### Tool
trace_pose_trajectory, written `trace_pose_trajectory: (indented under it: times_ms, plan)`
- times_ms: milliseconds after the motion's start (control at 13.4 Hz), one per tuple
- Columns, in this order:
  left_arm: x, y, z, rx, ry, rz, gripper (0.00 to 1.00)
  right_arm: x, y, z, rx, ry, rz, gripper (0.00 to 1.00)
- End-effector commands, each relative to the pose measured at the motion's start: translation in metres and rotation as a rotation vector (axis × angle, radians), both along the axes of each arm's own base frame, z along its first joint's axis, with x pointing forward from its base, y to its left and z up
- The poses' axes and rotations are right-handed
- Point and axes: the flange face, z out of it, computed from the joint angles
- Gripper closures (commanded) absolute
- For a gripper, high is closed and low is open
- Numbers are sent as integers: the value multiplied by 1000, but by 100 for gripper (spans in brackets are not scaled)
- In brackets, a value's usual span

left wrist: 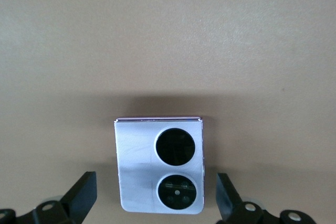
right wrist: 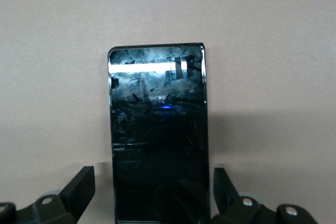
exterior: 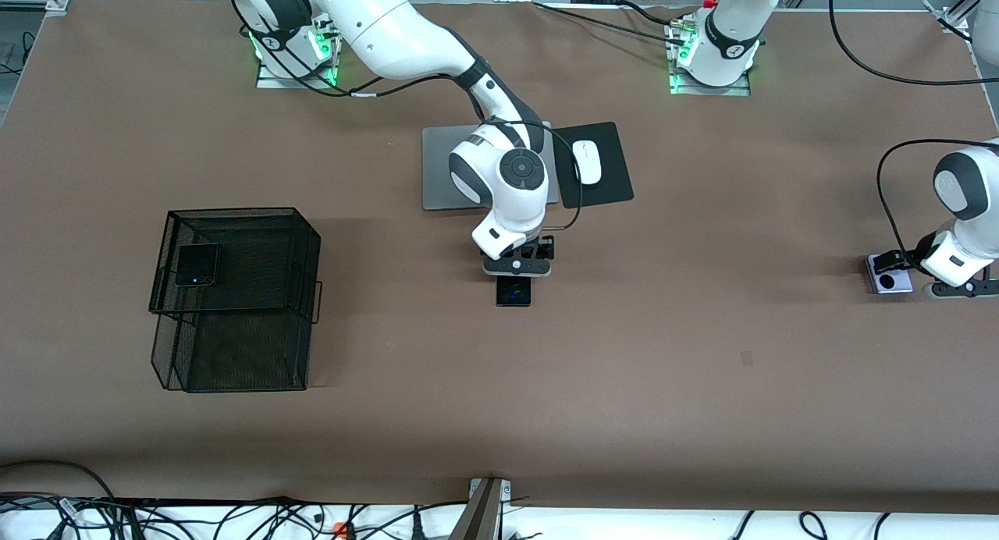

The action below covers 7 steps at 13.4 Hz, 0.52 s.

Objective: Place phones with both arms
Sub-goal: 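Carry the slab into the basket with the right gripper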

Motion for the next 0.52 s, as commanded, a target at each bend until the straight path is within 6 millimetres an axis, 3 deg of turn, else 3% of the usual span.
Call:
trace_pose_trajectory:
  times_ms: [0,299,373,448]
  plan:
    - [-2,-1,-8,4,-4,-32,0,0,0,-2,6,-1,7,0]
    - [-2,-2,-21,-8,-3,-28,0,-2,-8,-15,-14,21,-5,0]
    - [-2,-1,-22,-6,-14,-28,0,-2,-8,-15,-14,23,-4,8]
    - [-2,-1,-24,-8,-12,-28,0,-2,-8,-12,-12,21,-1,42]
